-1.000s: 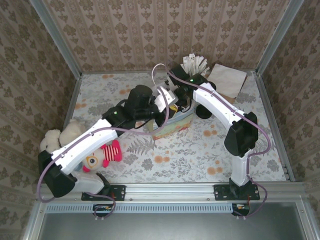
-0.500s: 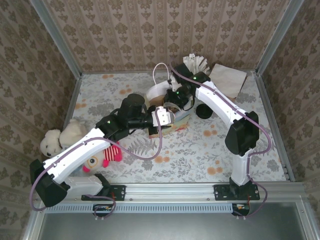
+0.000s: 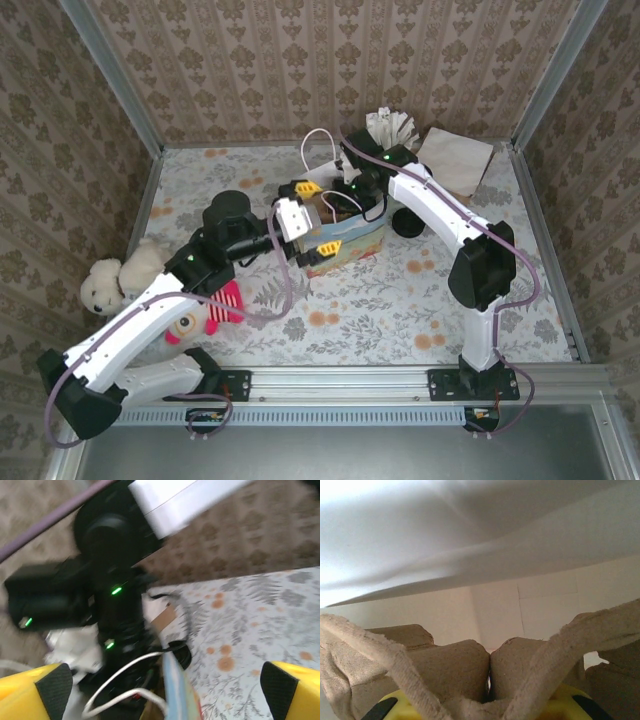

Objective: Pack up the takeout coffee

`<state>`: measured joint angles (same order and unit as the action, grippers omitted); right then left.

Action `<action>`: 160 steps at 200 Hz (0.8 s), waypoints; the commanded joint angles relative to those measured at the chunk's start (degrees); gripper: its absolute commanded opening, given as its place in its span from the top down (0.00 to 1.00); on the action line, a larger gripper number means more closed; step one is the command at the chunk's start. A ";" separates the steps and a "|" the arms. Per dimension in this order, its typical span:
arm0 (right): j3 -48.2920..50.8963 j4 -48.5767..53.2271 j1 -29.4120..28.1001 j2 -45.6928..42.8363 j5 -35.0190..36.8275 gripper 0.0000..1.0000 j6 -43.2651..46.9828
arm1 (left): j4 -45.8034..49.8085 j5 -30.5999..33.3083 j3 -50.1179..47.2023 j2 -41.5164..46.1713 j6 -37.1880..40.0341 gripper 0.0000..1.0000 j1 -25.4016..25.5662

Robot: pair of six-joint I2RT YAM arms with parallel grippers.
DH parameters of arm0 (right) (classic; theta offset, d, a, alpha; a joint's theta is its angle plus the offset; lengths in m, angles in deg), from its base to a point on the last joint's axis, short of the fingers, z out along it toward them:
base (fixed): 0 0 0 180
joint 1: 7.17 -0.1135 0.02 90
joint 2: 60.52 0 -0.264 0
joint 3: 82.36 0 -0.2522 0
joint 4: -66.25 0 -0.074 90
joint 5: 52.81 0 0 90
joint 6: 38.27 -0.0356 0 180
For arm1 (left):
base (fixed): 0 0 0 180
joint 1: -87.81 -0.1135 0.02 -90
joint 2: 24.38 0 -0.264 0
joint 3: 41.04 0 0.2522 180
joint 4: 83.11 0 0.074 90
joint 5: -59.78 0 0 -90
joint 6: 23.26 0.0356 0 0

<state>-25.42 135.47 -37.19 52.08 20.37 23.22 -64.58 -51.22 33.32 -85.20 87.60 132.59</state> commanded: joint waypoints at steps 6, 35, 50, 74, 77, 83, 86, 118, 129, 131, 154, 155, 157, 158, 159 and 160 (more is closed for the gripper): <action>-1.53 -0.27 -0.39 0.18 1.69 0.77 -0.41 | 11.05 17.12 12.79 -5.28 -21.62 0.01 -1.50; -1.27 0.00 -0.52 -0.19 2.48 0.77 -0.23 | 28.98 18.49 25.00 -10.11 -38.16 0.08 -2.60; -1.10 0.00 -0.50 -0.36 2.41 0.77 -0.09 | 33.50 14.24 28.35 -11.53 -43.03 0.10 -3.33; -1.09 -0.31 -0.64 0.12 1.99 0.77 0.18 | 39.48 12.08 32.25 -13.80 -46.48 0.17 -4.81; -1.14 -0.33 -0.64 0.22 1.89 0.77 0.21 | 39.86 11.72 32.49 -14.13 -46.71 0.18 -5.02; -1.33 -0.41 -0.73 0.30 1.79 0.77 0.27 | 40.38 10.72 32.88 -14.72 -47.17 0.21 -5.40; -1.38 -0.44 -0.76 0.32 1.79 0.77 0.30 | 40.62 10.10 33.04 -15.03 -47.32 0.21 -5.50; -2.13 -0.78 -1.09 0.57 1.79 0.77 0.39 | 41.44 5.09 35.30 -19.55 -47.95 0.22 -5.57; -2.23 -0.66 -1.18 0.60 1.95 0.77 0.55 | 41.88 3.43 36.46 -21.28 -47.72 0.23 -5.41; -2.23 -0.65 -1.18 0.54 2.03 0.77 0.56 | 41.96 3.22 36.62 -21.54 -47.57 0.23 -5.36; -2.41 -0.70 -1.18 0.44 2.49 0.77 0.64 | 41.57 0.29 38.00 -24.19 -46.66 0.28 -5.31; -2.41 -0.70 -1.18 0.48 2.49 0.77 0.65 | 41.56 0.18 38.05 -24.27 -46.59 0.28 -5.31; -2.41 -0.71 -1.22 0.44 2.56 0.77 0.65 | 41.48 -0.12 38.09 -24.42 -46.50 0.29 -5.31; -2.41 -0.75 -1.25 0.48 2.57 0.77 0.65 | 41.42 -0.24 38.18 -24.47 -46.51 0.30 -5.31; -2.41 -0.77 -1.21 0.50 2.58 0.77 0.61 | 41.40 -0.39 38.23 -24.59 -46.48 0.31 -5.31; -2.41 -0.74 -1.24 0.51 2.58 0.77 0.63 | 41.34 -0.55 38.26 -24.64 -46.46 0.31 -5.31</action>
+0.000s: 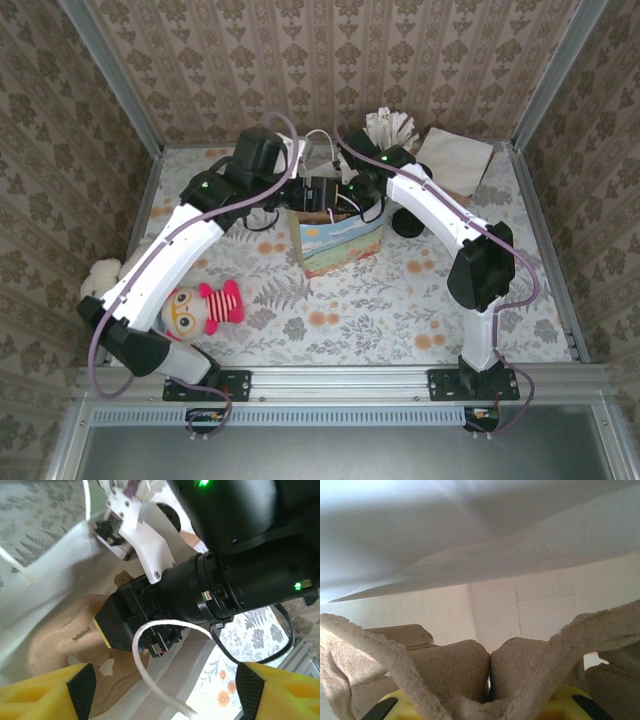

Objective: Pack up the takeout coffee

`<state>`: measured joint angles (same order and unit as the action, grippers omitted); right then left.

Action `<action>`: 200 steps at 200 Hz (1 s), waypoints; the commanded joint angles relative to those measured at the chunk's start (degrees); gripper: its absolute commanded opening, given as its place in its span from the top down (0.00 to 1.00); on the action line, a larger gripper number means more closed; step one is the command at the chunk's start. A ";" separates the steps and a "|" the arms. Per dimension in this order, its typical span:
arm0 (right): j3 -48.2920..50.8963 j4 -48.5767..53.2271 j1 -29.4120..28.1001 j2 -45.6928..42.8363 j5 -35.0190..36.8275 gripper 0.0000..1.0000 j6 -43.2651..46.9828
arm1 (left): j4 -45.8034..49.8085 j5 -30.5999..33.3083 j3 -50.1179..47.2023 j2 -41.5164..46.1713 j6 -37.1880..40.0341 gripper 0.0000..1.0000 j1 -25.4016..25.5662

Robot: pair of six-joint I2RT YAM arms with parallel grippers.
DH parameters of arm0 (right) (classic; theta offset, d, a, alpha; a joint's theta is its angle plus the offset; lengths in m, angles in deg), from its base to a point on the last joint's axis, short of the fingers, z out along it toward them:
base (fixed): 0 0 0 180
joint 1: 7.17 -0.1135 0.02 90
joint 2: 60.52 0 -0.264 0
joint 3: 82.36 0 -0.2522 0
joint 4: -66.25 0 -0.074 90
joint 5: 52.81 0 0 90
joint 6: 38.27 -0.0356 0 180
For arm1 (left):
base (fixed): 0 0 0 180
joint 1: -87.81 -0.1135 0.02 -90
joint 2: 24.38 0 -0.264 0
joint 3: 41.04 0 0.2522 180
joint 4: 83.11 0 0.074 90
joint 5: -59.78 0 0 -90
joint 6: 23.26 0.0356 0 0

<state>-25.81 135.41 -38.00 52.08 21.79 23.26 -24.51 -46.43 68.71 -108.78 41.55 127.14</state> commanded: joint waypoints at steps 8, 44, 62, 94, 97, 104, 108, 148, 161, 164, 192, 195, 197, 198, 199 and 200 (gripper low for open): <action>-2.11 -0.70 -0.46 0.45 1.29 0.77 0.60 | 1.22 -6.33 3.06 -1.61 -0.15 0.36 0.22; -2.43 -0.48 -0.67 0.42 1.98 0.77 0.52 | -2.32 -12.40 1.07 -1.30 1.93 0.53 0.23; -2.49 -0.32 -0.81 0.29 2.56 0.77 0.76 | -6.02 -18.02 -0.65 -0.64 3.33 0.60 0.44; -2.63 -0.55 -0.89 0.35 3.18 0.77 0.87 | -9.93 -25.06 -1.97 -0.55 8.73 0.63 1.70; -2.59 -0.61 -0.90 0.48 3.13 0.77 0.87 | -9.57 -25.59 -1.76 -0.87 9.50 0.63 1.83; -2.62 -0.72 -0.90 0.52 3.25 0.77 0.80 | -8.29 -26.53 -1.03 -1.76 11.31 0.63 2.39; -2.63 -0.77 -0.89 0.56 3.28 0.77 0.78 | -7.50 -26.74 -0.70 -2.23 12.24 0.63 2.71; -2.72 -1.07 -0.99 0.55 2.87 0.78 0.62 | -3.10 -27.16 0.53 -4.97 22.99 0.63 7.10; -2.64 -1.08 -0.99 0.30 2.43 0.77 0.72 | -6.27 -28.68 -1.53 -3.96 24.70 0.62 7.71; -2.64 -1.04 -0.99 0.27 2.32 0.78 0.65 | -7.14 -29.31 -2.00 -3.77 25.03 0.62 7.77; -2.53 -1.27 -0.90 0.21 1.60 0.77 0.93 | -10.31 -34.26 -3.89 -2.55 29.25 0.62 7.96; -2.61 -1.26 -0.90 0.26 1.53 0.77 1.00 | -9.94 -34.79 -3.73 -2.56 29.92 0.62 8.03; -2.63 -1.30 -0.86 0.32 1.47 0.77 1.08 | -9.77 -35.06 -3.64 -2.55 30.30 0.62 8.10; -2.63 -1.32 -0.83 0.33 1.40 0.77 1.06 | -9.77 -35.22 -3.63 -2.54 30.56 0.62 8.16; -2.63 -1.29 -0.82 0.34 1.37 0.77 1.10 | -9.68 -35.44 -3.62 -2.57 30.73 0.62 8.19; -2.59 -1.32 -0.82 0.43 1.35 0.77 1.16 | -9.64 -35.59 -3.62 -2.55 30.99 0.62 8.16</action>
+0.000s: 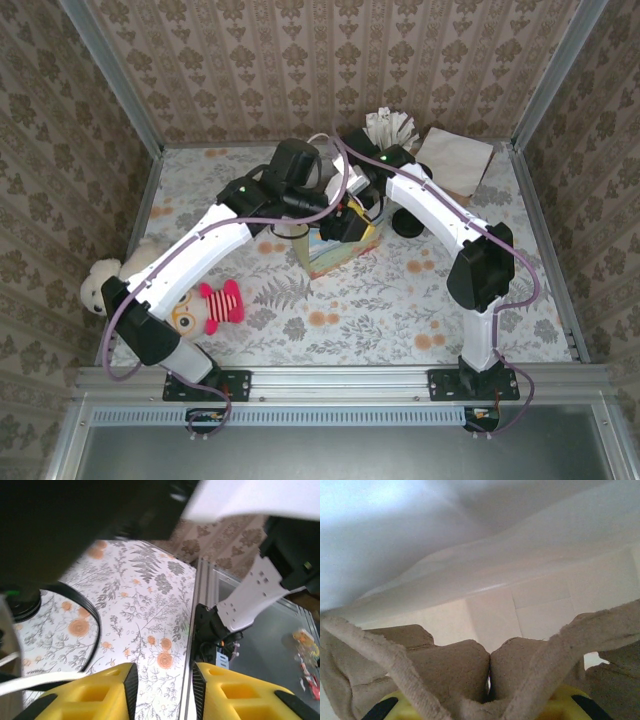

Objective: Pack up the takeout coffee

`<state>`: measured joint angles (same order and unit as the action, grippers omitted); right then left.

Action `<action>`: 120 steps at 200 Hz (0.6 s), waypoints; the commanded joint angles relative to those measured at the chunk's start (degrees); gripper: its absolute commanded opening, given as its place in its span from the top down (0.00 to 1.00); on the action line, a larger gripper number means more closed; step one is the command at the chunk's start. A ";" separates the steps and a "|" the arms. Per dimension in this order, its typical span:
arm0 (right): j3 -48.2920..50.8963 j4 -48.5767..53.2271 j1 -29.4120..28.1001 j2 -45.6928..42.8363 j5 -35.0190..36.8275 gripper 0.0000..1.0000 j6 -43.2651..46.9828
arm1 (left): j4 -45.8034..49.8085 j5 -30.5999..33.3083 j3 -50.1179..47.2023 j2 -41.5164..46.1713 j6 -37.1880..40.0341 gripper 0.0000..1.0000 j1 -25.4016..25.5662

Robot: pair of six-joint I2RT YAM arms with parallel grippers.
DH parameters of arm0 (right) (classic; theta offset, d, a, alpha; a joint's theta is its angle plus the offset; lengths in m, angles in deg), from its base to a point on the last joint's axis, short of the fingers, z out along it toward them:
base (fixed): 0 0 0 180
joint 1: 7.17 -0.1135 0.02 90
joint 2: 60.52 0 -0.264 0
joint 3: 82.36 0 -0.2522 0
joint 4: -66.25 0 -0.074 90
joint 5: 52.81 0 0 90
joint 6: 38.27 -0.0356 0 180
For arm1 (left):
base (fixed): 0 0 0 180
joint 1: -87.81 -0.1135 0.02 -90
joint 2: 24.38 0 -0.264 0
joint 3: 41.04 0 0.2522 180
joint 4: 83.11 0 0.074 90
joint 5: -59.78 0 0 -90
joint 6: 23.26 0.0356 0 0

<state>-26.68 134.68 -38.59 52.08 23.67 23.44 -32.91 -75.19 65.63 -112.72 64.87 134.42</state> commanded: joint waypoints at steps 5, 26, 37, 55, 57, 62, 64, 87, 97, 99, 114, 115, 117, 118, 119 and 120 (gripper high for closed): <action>-1.78 -0.66 -0.18 0.63 -0.78 0.77 1.17 | -0.88 -7.59 -0.53 1.28 8.83 0.62 1.02; -3.28 0.14 0.04 1.94 -1.33 0.77 2.30 | 3.15 -11.17 0.04 0.76 14.58 0.64 1.22; -4.24 0.51 0.04 2.44 -1.33 0.77 3.01 | 9.75 -11.55 1.42 0.37 19.72 0.66 1.07; -5.31 1.08 0.04 2.69 -0.74 0.77 4.28 | 18.52 -12.38 2.15 2.47 27.30 0.63 -0.48; -5.35 1.12 0.04 2.58 -0.66 0.77 4.38 | 18.56 -12.94 1.77 3.32 27.69 0.61 -0.87; -5.32 1.05 0.04 2.39 -0.55 0.77 4.74 | 17.91 -14.06 0.49 5.43 28.27 0.54 -1.71; -5.29 0.98 0.04 2.33 -0.50 0.77 4.81 | 17.33 -14.44 -0.19 6.44 28.27 0.50 -2.10; -4.66 0.14 -0.11 1.05 0.02 0.77 5.85 | -7.67 -8.25 -14.34 20.70 15.37 0.11 -8.82; -4.66 -0.01 -0.13 0.79 0.41 0.77 6.42 | -18.85 2.25 -19.86 24.62 7.51 0.01 -12.71; -4.62 -0.01 -0.16 0.81 0.42 0.77 6.54 | -20.33 3.97 -20.33 25.01 6.03 0.01 -13.50; -4.75 0.07 -0.22 0.95 0.51 0.77 7.32 | -21.99 13.06 -18.21 22.87 -3.99 0.00 -21.57; -4.79 0.03 -0.22 0.95 0.51 0.77 7.35 | -21.70 13.37 -17.81 22.51 -4.80 0.01 -22.18; -4.80 0.05 -0.22 1.00 0.44 0.77 7.44 | -21.05 14.15 -17.02 21.76 -6.21 0.01 -23.19; -4.82 0.06 -0.22 1.02 0.48 0.77 7.49 | -20.71 14.53 -16.64 21.34 -6.83 0.02 -23.61; -4.87 0.07 -0.22 1.04 0.49 0.77 7.57 | -20.36 14.99 -16.28 20.96 -7.40 0.02 -23.99; -4.90 0.08 -0.22 1.04 0.50 0.77 7.65 | -20.18 15.43 -15.92 20.54 -7.69 0.02 -24.36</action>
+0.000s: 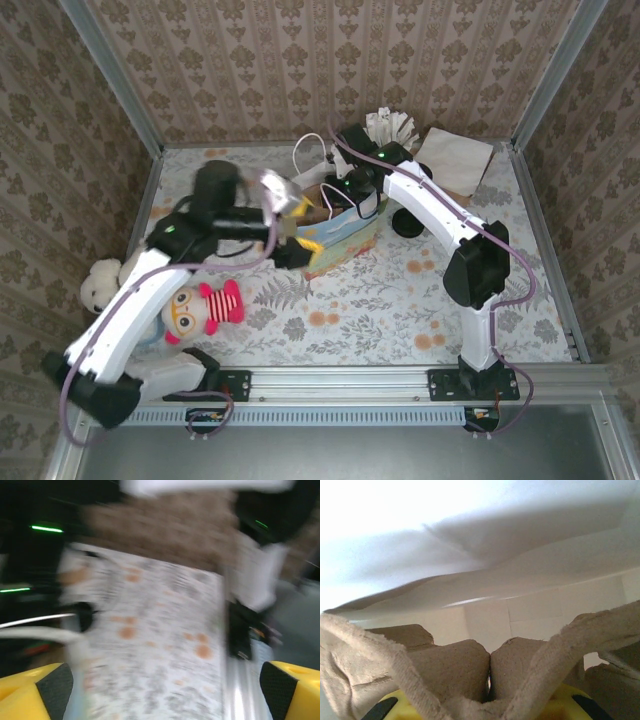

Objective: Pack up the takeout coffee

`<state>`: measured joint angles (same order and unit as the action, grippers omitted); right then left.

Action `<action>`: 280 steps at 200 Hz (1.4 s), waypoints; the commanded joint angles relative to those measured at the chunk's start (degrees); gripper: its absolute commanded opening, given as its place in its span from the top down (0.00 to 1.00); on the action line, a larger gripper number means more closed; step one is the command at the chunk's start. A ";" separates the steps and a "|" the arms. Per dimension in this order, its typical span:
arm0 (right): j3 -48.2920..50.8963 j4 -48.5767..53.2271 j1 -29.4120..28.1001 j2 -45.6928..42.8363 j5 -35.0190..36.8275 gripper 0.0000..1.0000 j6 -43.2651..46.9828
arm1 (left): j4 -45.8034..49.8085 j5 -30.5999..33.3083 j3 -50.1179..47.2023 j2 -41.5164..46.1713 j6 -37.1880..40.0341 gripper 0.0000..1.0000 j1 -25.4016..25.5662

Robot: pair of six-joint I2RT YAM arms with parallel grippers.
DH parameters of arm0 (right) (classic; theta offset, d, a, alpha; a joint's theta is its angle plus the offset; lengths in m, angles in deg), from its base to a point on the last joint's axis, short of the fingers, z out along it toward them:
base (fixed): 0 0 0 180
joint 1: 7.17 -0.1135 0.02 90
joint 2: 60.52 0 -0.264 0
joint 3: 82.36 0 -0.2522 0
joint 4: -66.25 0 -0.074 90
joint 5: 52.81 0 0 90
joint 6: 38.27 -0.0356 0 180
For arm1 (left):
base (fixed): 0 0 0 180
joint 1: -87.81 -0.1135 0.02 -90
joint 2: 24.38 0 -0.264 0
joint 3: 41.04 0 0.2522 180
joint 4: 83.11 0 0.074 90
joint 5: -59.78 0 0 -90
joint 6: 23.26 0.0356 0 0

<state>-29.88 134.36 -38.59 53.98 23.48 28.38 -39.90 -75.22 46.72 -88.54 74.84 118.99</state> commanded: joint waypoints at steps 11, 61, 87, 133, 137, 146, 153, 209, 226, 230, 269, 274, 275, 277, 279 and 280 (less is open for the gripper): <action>-1.73 0.50 -0.31 -0.68 0.94 0.77 3.05 | -8.56 20.11 7.35 -8.59 -22.70 0.09 -11.79; -2.36 0.94 -0.41 -0.43 1.95 0.77 3.76 | -6.04 14.93 17.93 -24.91 -20.12 0.21 -10.71; -2.09 1.06 -0.73 -0.92 2.46 0.78 5.53 | -6.77 13.57 21.53 -30.66 -20.46 0.32 -10.57; -5.23 8.04 -0.92 1.30 4.15 0.78 9.02 | -4.11 15.40 28.21 -37.49 -24.30 0.98 -10.92; -5.82 9.04 -1.05 1.81 4.21 0.78 9.34 | -4.63 15.07 28.22 -37.68 -24.77 0.99 -10.90; -6.99 11.79 -1.51 3.00 4.38 0.78 10.05 | -6.07 14.16 28.16 -37.92 -25.74 1.00 -10.71; -7.80 13.60 -1.94 3.93 4.70 0.78 10.49 | -6.78 13.53 28.26 -38.27 -26.25 1.00 -10.46; -16.72 25.23 -2.64 12.22 3.38 0.79 9.18 | -3.41 13.17 33.98 -42.41 -26.64 1.00 -9.30; -19.05 27.59 -2.64 14.56 1.59 0.78 8.73 | -2.91 11.73 35.71 -43.21 -27.12 1.00 -9.29; -19.56 28.17 -2.60 15.05 1.35 0.78 8.53 | -2.62 11.09 36.20 -43.38 -27.04 1.00 -9.30; -21.94 29.52 -2.51 17.04 0.10 0.78 6.80 | 1.13 13.98 31.76 -35.08 -21.76 0.54 -9.29; -22.03 29.50 -2.43 17.13 0.09 0.78 6.52 | 0.41 14.75 29.28 -32.79 -21.13 0.49 -9.29; -22.03 29.54 -2.42 17.19 0.09 0.78 6.45 | 0.33 14.98 29.02 -32.39 -21.03 0.48 -9.29; -22.06 29.51 -2.42 17.24 0.09 0.78 6.38 | 0.03 15.19 27.74 -31.37 -20.89 0.46 -9.29; -22.04 29.55 -2.42 17.29 0.09 0.78 6.30 | -0.35 15.59 26.65 -30.45 -20.63 0.45 -9.29; -22.04 29.52 -2.42 17.31 0.09 0.78 6.26 | -0.53 15.75 26.07 -29.95 -20.52 0.44 -9.29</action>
<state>-50.29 159.21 -40.97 69.21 24.96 36.46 -41.10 -61.31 79.68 -129.44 50.57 109.55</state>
